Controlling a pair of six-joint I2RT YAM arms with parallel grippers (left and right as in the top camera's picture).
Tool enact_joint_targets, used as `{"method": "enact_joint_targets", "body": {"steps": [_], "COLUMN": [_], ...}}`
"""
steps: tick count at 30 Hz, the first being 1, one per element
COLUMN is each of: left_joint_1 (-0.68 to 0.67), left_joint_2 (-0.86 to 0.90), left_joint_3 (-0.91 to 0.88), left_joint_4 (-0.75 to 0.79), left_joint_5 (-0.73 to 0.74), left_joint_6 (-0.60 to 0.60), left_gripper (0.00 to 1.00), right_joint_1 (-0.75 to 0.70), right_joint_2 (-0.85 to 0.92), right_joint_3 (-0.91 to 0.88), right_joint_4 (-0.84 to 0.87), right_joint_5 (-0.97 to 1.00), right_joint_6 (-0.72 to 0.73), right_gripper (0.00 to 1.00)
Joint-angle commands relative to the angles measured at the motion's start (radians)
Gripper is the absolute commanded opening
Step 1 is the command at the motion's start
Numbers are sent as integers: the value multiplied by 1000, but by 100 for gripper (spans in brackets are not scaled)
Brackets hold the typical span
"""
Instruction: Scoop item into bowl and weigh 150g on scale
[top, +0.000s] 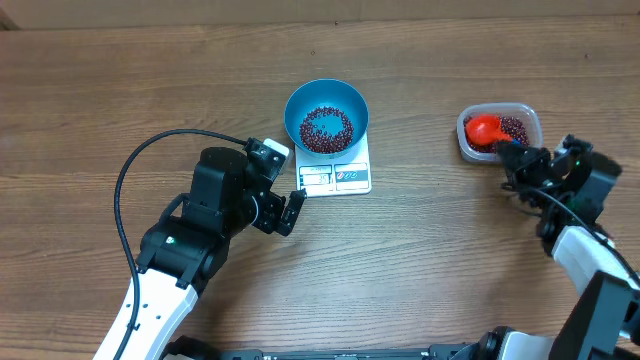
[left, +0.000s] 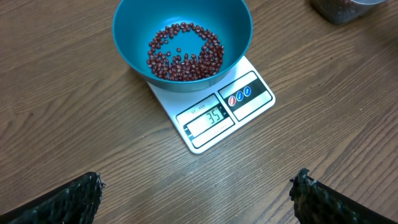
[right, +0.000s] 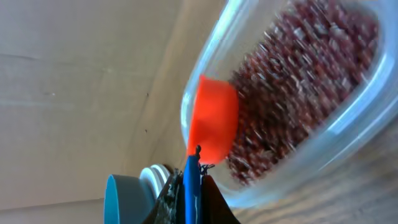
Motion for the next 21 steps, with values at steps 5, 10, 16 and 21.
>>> {"method": "enact_joint_targets", "body": {"steps": [5,10,16,21], "left_joint_1": [4,4,4,4], "left_joint_2": [-17,-17,-17,-17], "left_joint_3": [-3,-3,-3,-3], "left_joint_4": [0,0,0,0], "left_joint_5": [14,14,14,14], "left_joint_6": [19,19,19,19], "left_gripper": [100,100,100,100], "right_joint_1": [-3,-3,5,28], "right_joint_2": [-60,-60,-60,-60], "right_joint_3": [242,437,662,687], "right_joint_4": [-333,-636,-938,-1026], "right_joint_5": [5,6,156,259], "right_joint_6": [-282,-459,-599,-651], "right_gripper": [4,4,4,4]}}
